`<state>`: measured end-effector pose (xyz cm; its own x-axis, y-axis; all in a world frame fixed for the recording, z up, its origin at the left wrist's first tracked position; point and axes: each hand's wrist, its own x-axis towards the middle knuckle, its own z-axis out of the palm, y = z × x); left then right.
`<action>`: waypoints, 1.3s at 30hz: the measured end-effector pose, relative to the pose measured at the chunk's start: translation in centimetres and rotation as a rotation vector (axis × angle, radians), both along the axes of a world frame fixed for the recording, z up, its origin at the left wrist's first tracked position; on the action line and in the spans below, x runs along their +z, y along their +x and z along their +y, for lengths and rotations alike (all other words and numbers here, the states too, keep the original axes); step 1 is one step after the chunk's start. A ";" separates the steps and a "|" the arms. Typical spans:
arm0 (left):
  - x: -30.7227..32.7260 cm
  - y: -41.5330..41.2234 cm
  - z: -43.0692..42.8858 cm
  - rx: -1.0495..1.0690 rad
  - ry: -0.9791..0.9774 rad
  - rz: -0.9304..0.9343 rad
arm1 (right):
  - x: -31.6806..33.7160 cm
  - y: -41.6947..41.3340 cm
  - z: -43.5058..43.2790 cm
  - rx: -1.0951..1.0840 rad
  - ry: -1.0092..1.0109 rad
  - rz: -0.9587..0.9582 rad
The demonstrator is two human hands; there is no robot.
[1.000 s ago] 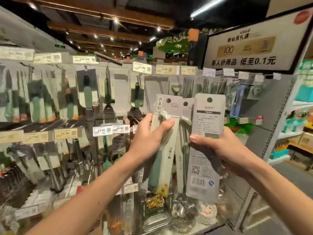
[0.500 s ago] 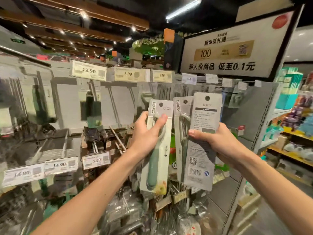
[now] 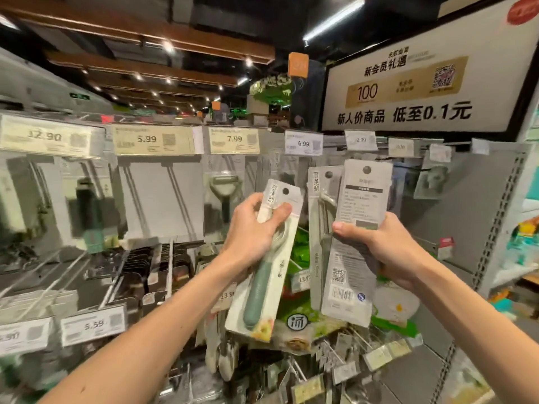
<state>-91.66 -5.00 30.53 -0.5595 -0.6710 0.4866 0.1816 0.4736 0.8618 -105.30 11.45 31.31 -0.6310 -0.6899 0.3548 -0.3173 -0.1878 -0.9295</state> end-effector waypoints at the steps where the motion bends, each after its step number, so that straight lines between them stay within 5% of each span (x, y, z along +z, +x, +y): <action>1: 0.3 -0.8 0.0 0.025 -0.017 -0.005 | 0.1 -1.2 -0.1 0.007 -0.002 -0.001; 12: 2.4 -7.1 -0.5 0.284 -0.010 -0.038 | 0.0 -8.0 -1.7 0.199 0.021 0.033; 22: 3.6 -8.4 0.2 0.341 -0.406 0.129 | 0.0 -10.9 -2.5 0.351 -0.029 0.031; 39: 3.8 -12.2 -4.6 0.630 -0.770 -0.055 | 0.3 -12.0 -4.5 0.469 -0.050 0.027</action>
<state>-103.83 -9.62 34.36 -0.2444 -0.3655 0.8981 -0.3257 0.9034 0.2790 -117.35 6.95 31.61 -0.2452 -0.8800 0.4067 -0.2120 -0.3607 -0.9083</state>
